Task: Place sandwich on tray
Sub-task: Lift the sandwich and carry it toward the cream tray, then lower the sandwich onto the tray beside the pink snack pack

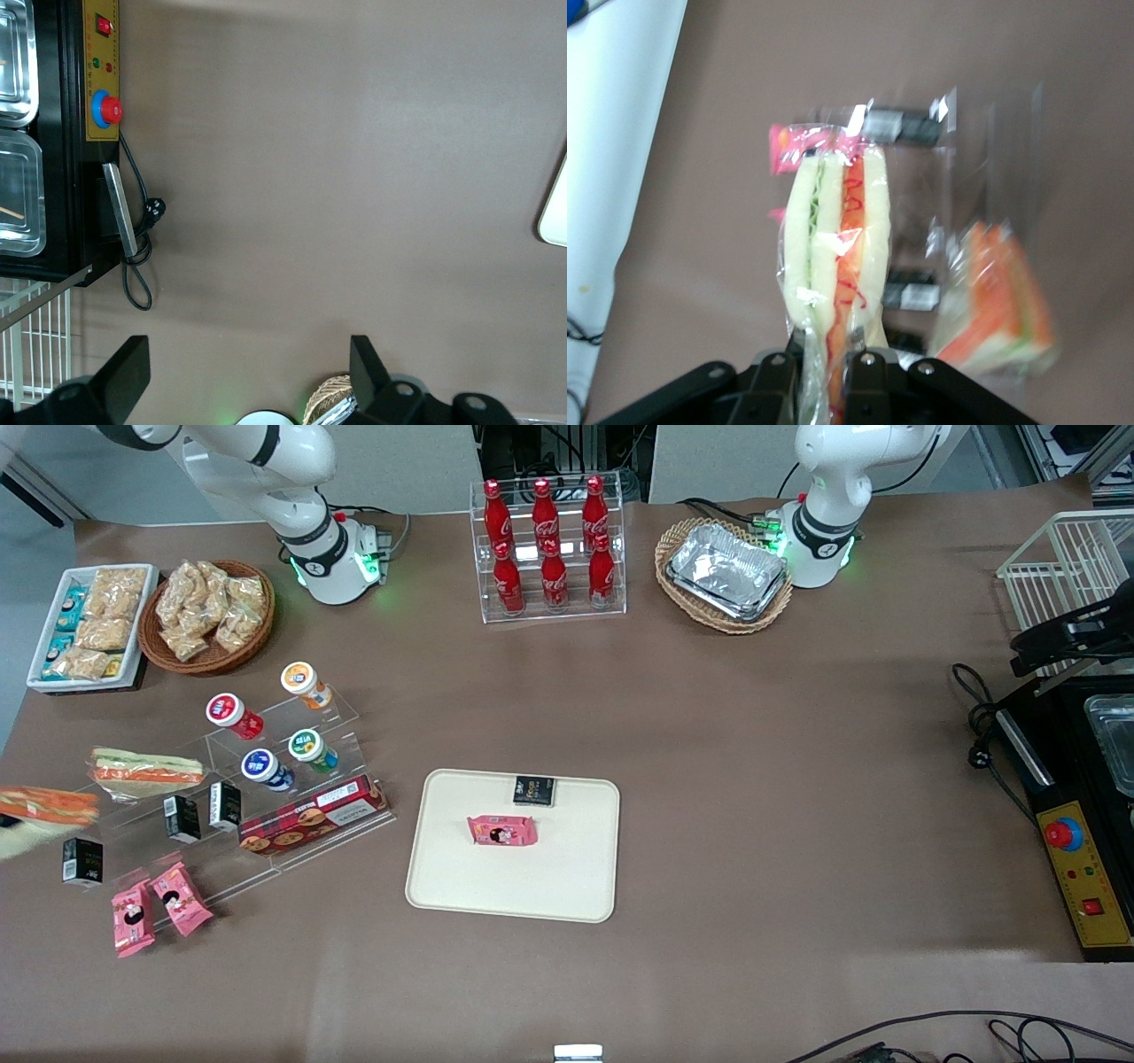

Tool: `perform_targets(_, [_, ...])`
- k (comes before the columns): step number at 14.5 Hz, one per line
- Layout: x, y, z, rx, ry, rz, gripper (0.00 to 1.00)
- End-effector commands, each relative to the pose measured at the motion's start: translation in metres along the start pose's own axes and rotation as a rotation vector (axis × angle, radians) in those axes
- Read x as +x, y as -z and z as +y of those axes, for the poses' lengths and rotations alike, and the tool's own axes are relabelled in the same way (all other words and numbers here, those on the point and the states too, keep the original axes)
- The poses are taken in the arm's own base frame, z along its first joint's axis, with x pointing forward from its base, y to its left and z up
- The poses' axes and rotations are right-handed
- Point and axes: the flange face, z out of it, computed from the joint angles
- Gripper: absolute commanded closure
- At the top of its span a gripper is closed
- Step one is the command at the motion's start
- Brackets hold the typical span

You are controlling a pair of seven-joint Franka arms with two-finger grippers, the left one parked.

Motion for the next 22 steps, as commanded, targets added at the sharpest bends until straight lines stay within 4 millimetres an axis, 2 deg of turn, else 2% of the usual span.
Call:
perform_targets(1, [-0.078,-0.011,-0.065,0.004,-0.11,-0.018,0.95])
perform_targets(5, [-0.17,-0.043,-0.13,0.028,-0.196,0.007,0.95])
perform_targets(8, [-0.247,-0.079,-0.166,0.019,-0.257,0.023,0.95])
perform_targets(10, [-0.299,-0.1,-0.184,0.02,-0.263,0.029,0.95])
perform_targets(14, [-0.366,-0.149,-0.206,0.062,-0.305,0.057,0.95])
perform_targets(15, [-0.39,-0.168,-0.208,0.046,-0.284,0.059,0.95])
perform_targets(19, [-0.474,-0.226,-0.209,0.037,-0.236,0.08,0.95])
perform_targets(20, [-0.494,-0.236,-0.208,0.046,-0.232,0.084,0.95])
perform_targets(22, [-0.517,-0.243,-0.209,0.083,-0.258,0.081,0.95])
